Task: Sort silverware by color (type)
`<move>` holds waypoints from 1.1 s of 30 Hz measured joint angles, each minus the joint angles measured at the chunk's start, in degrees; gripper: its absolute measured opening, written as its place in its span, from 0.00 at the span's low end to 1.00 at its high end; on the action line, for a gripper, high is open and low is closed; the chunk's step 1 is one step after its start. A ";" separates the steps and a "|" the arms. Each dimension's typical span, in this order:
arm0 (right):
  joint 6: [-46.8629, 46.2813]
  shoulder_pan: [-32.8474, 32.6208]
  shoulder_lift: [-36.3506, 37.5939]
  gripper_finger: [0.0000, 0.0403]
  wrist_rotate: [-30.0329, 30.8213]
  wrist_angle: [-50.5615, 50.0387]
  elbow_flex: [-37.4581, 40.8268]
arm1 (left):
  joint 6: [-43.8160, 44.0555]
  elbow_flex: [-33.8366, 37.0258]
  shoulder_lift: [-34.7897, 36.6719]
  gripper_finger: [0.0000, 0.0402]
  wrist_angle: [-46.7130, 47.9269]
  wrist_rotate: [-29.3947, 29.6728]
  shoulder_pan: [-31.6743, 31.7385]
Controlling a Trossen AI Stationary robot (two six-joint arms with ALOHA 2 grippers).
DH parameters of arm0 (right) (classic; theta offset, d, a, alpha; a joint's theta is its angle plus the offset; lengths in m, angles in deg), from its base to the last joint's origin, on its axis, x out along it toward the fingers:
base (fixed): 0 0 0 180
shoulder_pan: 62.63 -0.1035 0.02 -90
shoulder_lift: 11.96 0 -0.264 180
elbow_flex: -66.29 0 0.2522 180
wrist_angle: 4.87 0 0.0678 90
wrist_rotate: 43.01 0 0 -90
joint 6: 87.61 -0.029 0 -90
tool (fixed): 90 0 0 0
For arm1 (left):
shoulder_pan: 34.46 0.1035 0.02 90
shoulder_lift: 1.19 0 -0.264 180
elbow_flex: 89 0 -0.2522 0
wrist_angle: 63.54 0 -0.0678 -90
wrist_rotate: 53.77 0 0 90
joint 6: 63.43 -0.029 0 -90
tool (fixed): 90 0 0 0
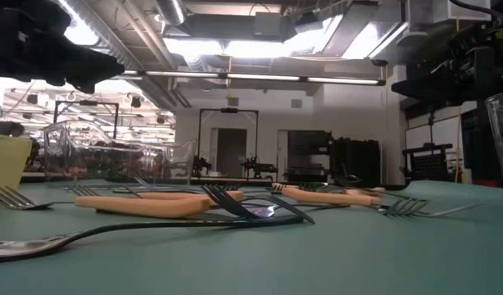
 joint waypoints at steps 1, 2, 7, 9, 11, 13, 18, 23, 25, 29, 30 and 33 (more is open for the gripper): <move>0.00 0.02 -0.02 0.00 0.00 0.02 -0.02 | 0.02 -0.01 0.01 0.33 0.00 0.00 0.00; 0.01 0.00 0.00 0.00 0.00 0.00 0.00 | 0.00 0.00 0.01 0.33 0.00 -0.01 0.00; 0.00 0.02 -0.02 0.00 0.00 0.11 0.00 | 0.02 0.00 0.02 0.33 0.00 -0.01 0.01; 0.00 0.02 0.00 0.00 0.00 0.09 0.00 | 0.02 -0.02 0.00 0.33 0.00 -0.02 0.00; 0.02 0.02 0.00 0.00 0.00 0.09 -0.02 | 0.01 -0.01 0.01 0.33 0.02 0.00 0.00; 0.02 0.01 0.00 0.00 0.00 0.10 0.00 | 0.01 -0.01 0.01 0.33 0.00 0.00 0.00; 0.02 0.00 -0.02 0.00 0.00 0.11 0.00 | 0.01 -0.01 0.01 0.33 0.00 -0.01 0.00; 0.00 0.02 -0.01 0.00 0.00 0.22 0.00 | 0.01 0.00 0.01 0.33 0.00 -0.01 0.00; 0.02 0.00 -0.02 0.00 0.03 0.47 0.00 | 0.01 -0.01 0.01 0.33 0.00 0.00 0.01; -0.19 0.00 -0.01 0.00 0.28 0.76 0.07 | 0.00 -0.01 0.02 0.33 0.00 -0.01 0.00; -0.44 0.02 -0.01 0.00 0.28 0.80 0.07 | 0.01 0.00 0.00 0.33 0.00 0.00 0.00; -0.86 0.01 -0.01 0.00 -0.49 0.68 0.07 | 0.02 -0.01 0.00 0.33 0.01 -0.01 0.00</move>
